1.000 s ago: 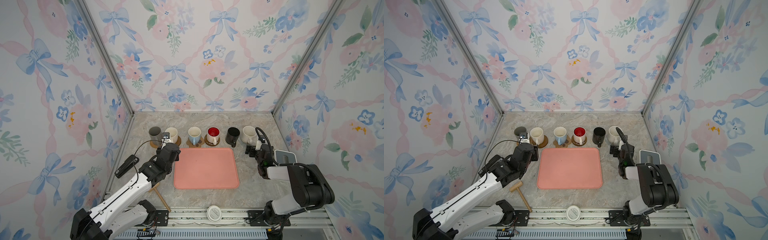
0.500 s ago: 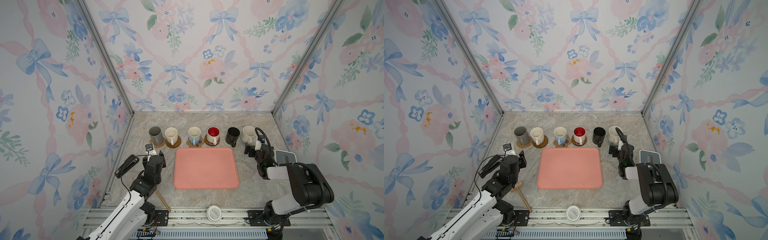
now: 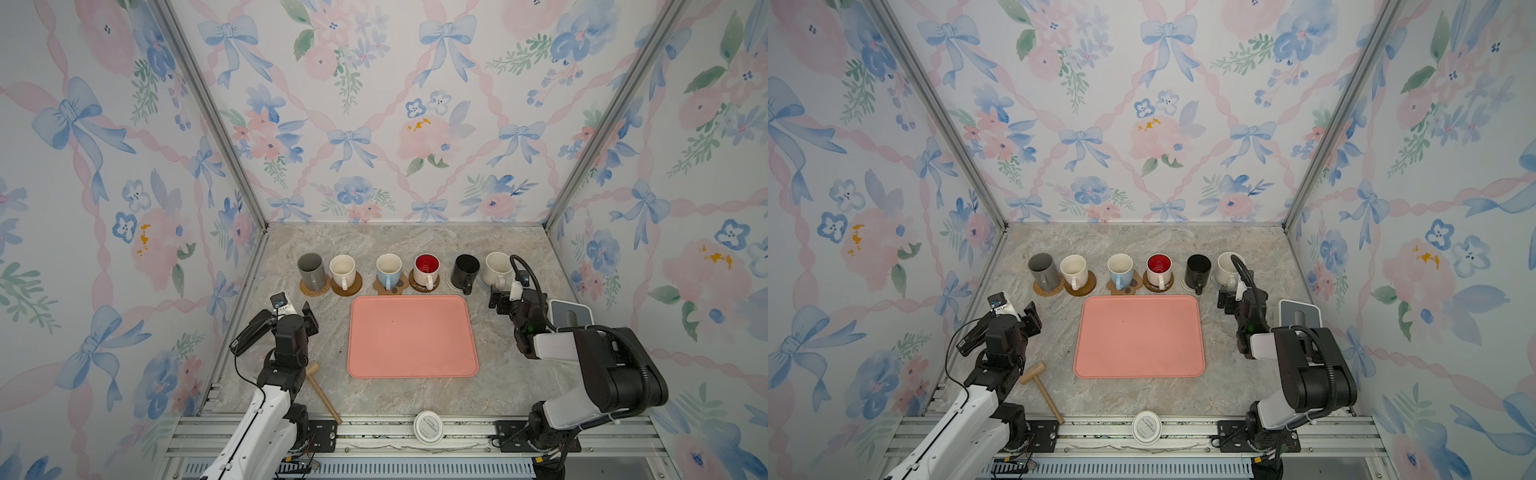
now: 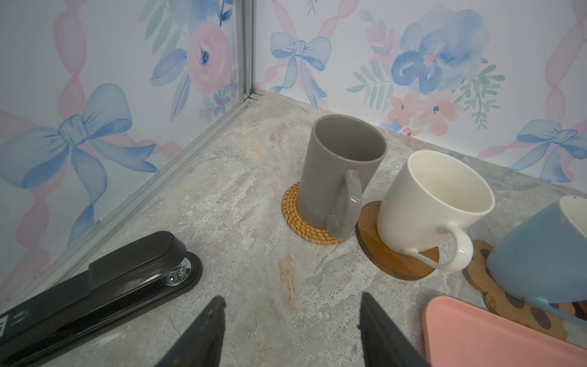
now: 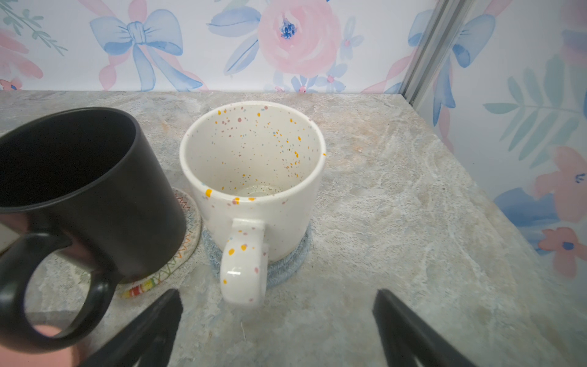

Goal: Place cups on coasters
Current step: Reset both arms

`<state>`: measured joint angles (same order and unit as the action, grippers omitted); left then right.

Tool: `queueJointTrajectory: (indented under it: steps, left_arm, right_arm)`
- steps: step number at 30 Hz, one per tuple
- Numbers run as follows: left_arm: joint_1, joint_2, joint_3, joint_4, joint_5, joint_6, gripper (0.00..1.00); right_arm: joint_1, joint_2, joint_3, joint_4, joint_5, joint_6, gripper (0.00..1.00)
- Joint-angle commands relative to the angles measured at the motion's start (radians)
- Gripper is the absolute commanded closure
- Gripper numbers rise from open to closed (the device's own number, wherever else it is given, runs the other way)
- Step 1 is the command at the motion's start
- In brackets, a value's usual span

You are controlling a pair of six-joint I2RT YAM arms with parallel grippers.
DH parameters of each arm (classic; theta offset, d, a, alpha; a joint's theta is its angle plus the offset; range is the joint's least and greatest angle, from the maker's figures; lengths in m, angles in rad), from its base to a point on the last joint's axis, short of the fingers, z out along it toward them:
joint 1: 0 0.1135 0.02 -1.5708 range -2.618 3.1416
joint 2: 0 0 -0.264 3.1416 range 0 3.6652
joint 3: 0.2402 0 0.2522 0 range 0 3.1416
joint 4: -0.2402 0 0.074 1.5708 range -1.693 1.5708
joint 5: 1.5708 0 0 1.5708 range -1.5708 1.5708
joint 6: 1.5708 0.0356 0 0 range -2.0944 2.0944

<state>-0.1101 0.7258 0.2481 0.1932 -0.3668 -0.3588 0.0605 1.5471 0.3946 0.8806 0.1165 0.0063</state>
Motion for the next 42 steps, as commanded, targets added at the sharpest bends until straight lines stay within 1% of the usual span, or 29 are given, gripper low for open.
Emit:
queueJointTrajectory:
  steps: [1, 6, 11, 21, 31, 42]
  left_arm:
    - [0.019, 0.026, -0.016, 0.094, 0.093, 0.022, 0.37]
    - [0.035, 0.096, -0.003, 0.138, 0.135, 0.05, 0.36]
    - [0.047, 0.148, 0.021, 0.152, 0.144, 0.06, 0.35]
    - [0.062, 0.14, 0.027, 0.159, 0.168, 0.067, 0.35]
    - [0.107, 0.159, 0.017, 0.18, 0.186, 0.086, 0.34]
    - [0.127, 0.17, 0.008, 0.197, 0.201, 0.091, 0.34]
  right_arm:
    - [-0.005, 0.004, -0.005, 0.038, -0.009, -0.012, 0.03]
    - [-0.006, 0.004, -0.005, 0.037, -0.009, -0.012, 0.03]
    - [-0.006, 0.004, -0.005, 0.037, -0.009, -0.012, 0.03]
    - [-0.007, 0.004, -0.005, 0.037, -0.009, -0.012, 0.03]
    - [-0.006, 0.004, -0.005, 0.037, -0.009, -0.012, 0.03]
    - [-0.006, 0.004, -0.005, 0.037, -0.009, -0.012, 0.03]
